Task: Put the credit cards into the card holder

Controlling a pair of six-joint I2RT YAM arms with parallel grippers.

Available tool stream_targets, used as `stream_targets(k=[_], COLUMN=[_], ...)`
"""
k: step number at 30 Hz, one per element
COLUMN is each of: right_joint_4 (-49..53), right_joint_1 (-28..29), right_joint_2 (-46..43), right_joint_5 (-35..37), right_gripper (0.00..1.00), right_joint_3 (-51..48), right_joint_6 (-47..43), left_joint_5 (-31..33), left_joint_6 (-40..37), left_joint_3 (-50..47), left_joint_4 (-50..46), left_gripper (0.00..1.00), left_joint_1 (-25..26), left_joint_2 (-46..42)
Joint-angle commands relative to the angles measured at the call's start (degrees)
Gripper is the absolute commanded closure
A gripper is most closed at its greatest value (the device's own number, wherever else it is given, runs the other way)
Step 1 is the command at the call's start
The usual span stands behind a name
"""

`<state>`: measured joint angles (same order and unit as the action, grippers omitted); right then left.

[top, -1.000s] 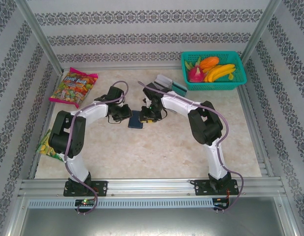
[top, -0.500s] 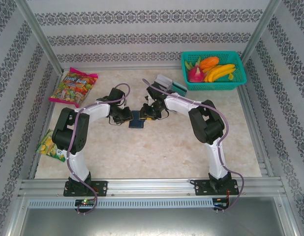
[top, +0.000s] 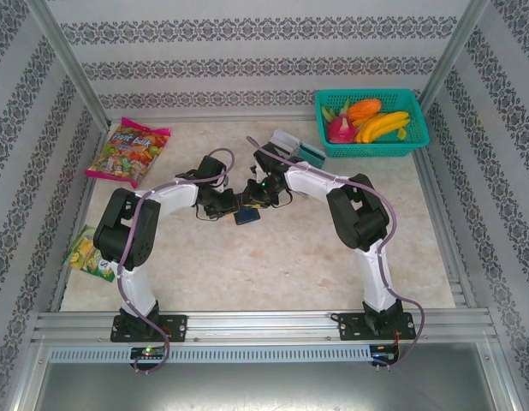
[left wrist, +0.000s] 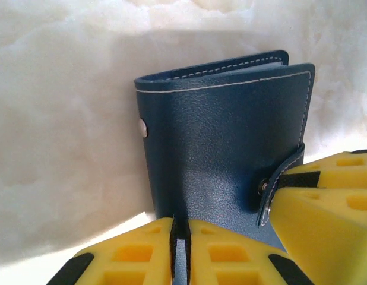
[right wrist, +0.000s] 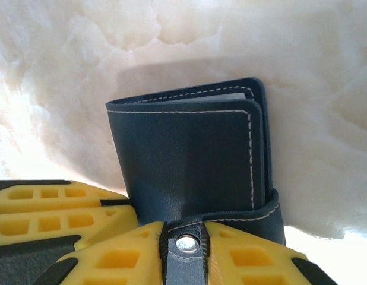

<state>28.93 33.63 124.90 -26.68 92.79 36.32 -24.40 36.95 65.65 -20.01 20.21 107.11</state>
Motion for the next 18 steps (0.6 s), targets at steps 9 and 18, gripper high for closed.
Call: stream_targets(k=[9, 18], right_joint_4=[2.18, 6.03], right_joint_1=[1.08, 1.34], right_joint_2=[2.54, 1.41], right_joint_5=[0.28, 4.84], right_gripper=[0.78, 0.78], right_joint_3=[4.37, 3.4], right_joint_6=[-0.3, -4.12], left_joint_5=[-0.82, -0.19], left_joint_6=[1.45, 0.76], left_joint_3=[-1.49, -0.42], left_joint_4=[1.56, 0.07], left_gripper=[0.84, 0.84], left_joint_1=[1.27, 1.24], left_joint_2=[0.33, 0.18])
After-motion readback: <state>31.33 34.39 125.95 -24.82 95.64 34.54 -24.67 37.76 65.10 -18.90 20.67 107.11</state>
